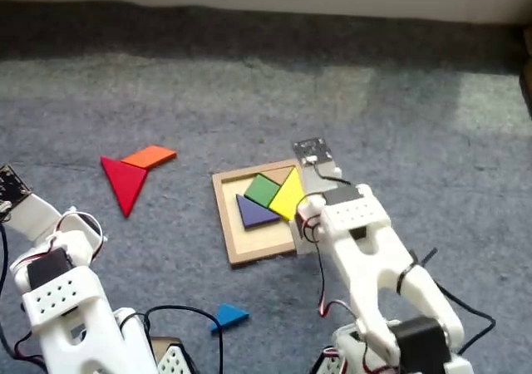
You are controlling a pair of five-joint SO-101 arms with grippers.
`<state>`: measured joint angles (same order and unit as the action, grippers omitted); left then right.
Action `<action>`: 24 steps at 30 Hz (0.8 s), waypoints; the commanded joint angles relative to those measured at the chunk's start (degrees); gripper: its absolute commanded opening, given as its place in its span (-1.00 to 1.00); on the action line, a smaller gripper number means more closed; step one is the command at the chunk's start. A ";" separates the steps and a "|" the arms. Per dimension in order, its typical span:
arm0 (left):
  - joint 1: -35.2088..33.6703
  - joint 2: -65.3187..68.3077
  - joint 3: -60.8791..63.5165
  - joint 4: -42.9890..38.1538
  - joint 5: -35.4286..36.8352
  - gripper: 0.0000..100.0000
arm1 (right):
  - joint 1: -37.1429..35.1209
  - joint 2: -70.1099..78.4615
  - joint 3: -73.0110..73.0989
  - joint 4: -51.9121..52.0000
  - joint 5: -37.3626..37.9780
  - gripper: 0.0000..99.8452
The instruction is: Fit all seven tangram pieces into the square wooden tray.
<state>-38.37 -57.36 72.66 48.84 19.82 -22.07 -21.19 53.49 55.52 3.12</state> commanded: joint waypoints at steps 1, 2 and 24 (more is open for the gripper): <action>0.92 -0.84 -2.59 -1.05 0.53 -0.99 | -0.40 -10.51 5.76 -3.82 0.53 -0.99; 0.92 -0.84 -2.51 -0.97 0.53 -0.99 | -0.66 -12.35 7.25 -4.09 0.53 -0.99; 0.66 -0.84 -2.51 -0.79 0.53 -0.99 | -21.14 -0.40 -15.43 1.45 0.44 -0.62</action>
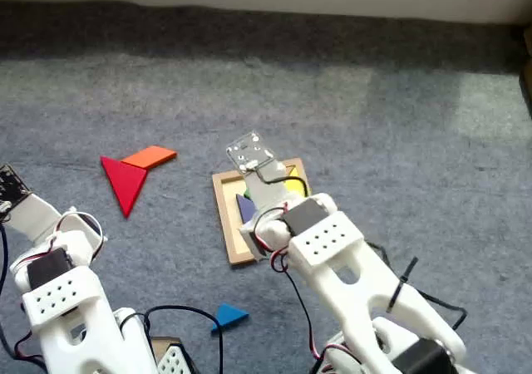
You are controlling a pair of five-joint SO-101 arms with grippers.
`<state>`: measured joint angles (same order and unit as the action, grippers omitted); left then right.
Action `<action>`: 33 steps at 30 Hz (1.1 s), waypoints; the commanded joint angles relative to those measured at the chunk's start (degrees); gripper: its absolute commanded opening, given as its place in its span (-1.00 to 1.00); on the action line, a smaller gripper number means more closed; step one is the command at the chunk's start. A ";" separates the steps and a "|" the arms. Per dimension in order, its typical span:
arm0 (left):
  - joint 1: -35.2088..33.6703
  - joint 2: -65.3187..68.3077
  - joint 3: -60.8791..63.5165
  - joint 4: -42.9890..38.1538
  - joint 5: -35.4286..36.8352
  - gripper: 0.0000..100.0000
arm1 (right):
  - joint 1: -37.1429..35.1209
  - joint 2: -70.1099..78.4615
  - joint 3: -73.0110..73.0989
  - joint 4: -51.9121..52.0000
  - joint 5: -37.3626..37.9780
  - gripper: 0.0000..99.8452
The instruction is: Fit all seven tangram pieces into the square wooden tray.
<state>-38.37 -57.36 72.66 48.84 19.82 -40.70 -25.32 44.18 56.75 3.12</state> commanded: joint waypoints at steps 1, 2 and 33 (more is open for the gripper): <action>0.66 -0.84 -2.51 -0.79 0.53 -0.99 | -3.03 5.76 -7.43 0.22 0.44 -0.62; 0.66 -0.84 -2.51 -0.79 0.53 -0.99 | -3.30 7.69 -8.84 0.22 0.44 -0.62; 0.92 -0.84 -2.51 -0.97 0.53 -0.99 | 0.40 31.34 -25.54 0.22 4.84 -0.61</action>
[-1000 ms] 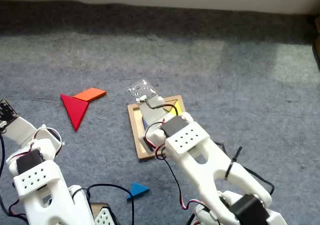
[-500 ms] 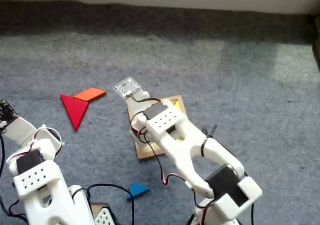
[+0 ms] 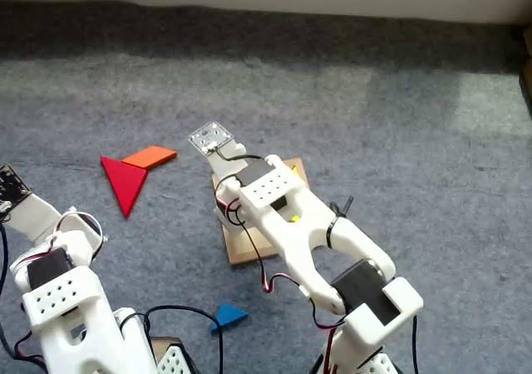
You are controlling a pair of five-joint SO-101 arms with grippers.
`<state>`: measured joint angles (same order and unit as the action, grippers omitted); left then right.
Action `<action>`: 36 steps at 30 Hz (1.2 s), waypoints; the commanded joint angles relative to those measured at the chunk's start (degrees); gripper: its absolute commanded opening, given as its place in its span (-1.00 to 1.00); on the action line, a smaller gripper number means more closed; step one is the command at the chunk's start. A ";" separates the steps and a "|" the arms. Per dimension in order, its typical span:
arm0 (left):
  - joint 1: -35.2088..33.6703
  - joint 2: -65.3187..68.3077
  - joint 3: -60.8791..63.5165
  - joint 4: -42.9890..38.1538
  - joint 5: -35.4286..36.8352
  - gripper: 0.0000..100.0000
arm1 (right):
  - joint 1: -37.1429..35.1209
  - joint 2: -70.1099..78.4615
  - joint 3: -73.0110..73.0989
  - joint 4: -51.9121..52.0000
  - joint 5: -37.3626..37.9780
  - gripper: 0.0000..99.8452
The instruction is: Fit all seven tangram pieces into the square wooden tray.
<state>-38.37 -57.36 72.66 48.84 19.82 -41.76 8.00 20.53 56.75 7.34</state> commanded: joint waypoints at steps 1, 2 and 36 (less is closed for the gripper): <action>0.92 -0.84 -2.51 -0.97 0.53 -0.99 | 1.45 -2.24 -1.89 0.22 0.62 -0.61; 0.92 -0.84 -2.51 -0.97 0.53 -0.99 | 1.45 -2.42 -1.98 0.22 0.62 -0.61; 0.92 -0.84 -2.51 -0.97 0.53 -0.99 | -1.80 9.36 0.40 3.47 5.19 -0.62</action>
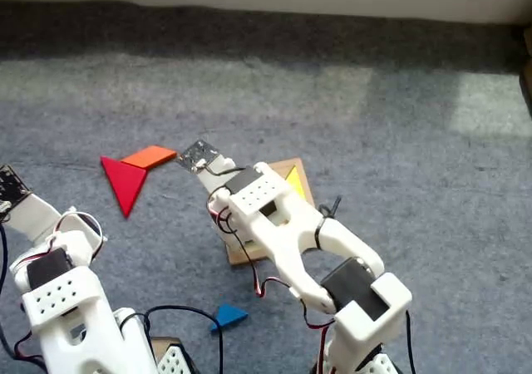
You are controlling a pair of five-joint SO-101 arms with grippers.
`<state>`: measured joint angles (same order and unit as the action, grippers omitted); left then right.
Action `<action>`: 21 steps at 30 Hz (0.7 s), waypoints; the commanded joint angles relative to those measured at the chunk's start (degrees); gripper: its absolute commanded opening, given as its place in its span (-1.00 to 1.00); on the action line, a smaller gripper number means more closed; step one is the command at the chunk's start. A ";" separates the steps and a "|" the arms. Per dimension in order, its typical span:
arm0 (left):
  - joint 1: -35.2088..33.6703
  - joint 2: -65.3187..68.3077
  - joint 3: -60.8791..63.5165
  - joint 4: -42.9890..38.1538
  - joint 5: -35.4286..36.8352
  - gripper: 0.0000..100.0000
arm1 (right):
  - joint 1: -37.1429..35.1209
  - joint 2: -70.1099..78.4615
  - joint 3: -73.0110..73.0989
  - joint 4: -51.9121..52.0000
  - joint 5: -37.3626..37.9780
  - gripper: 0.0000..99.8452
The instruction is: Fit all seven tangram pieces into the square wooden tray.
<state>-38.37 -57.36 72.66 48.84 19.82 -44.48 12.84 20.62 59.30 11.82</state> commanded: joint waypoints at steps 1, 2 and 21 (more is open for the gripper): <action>0.92 -0.84 -2.51 -0.97 0.53 -0.99 | 0.92 5.76 0.31 0.92 0.70 -0.62; 0.92 -0.84 -2.51 -0.97 0.53 -0.99 | 0.84 6.73 0.31 0.92 0.70 -0.62; 0.92 -0.84 -2.51 -0.97 0.53 -0.99 | 4.44 -0.57 -5.76 2.95 -0.44 -0.99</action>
<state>-38.37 -57.36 72.66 48.84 19.82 -41.23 16.18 16.75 60.79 12.18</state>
